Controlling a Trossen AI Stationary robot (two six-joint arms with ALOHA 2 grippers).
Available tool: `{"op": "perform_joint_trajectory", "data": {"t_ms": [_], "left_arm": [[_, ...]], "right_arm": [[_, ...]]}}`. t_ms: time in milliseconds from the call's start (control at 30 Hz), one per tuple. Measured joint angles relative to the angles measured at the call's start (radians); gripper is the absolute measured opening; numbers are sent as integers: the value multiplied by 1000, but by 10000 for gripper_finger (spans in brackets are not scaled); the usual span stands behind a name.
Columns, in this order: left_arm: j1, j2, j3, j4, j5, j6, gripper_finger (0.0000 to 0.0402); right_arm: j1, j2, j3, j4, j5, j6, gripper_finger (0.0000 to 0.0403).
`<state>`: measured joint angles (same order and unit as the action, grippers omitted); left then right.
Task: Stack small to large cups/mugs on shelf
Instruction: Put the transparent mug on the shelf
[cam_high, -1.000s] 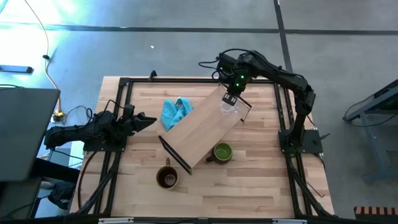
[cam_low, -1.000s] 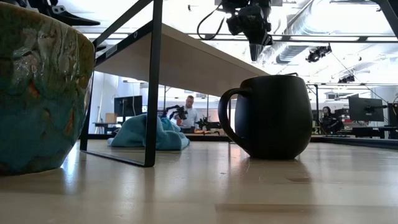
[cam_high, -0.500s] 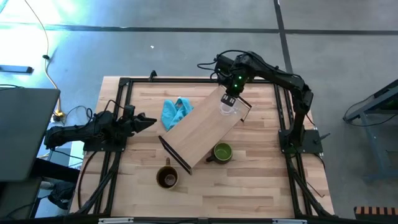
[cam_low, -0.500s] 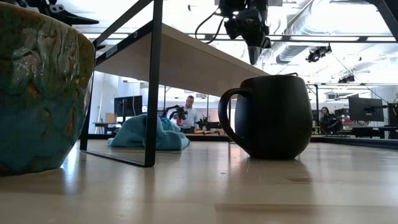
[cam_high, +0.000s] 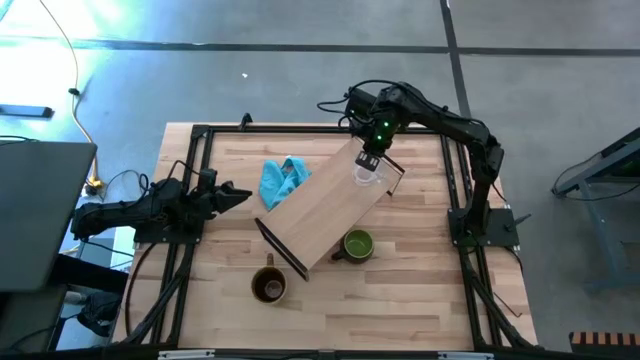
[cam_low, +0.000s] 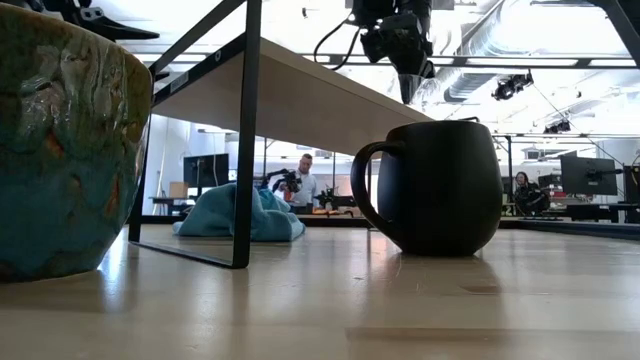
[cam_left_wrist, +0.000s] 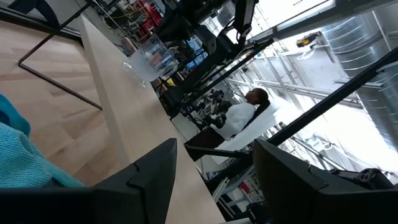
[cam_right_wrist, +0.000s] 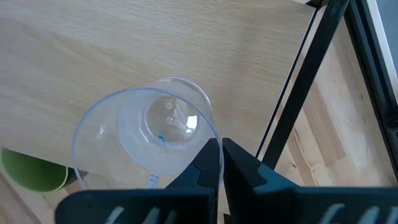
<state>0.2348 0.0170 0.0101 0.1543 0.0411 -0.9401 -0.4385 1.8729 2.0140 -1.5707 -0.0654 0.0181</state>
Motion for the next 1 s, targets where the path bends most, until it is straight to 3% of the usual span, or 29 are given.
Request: {"op": "perform_joint_trajectory", "data": {"t_ms": [667, 1000], "left_arm": [[0, 0, 0, 0, 0, 0, 200], [0, 0, 0, 0, 0, 0, 200]], "right_arm": [[0, 1, 0, 17, -40, -45, 2], [0, 1, 0, 20, -36, -43, 59]]}}
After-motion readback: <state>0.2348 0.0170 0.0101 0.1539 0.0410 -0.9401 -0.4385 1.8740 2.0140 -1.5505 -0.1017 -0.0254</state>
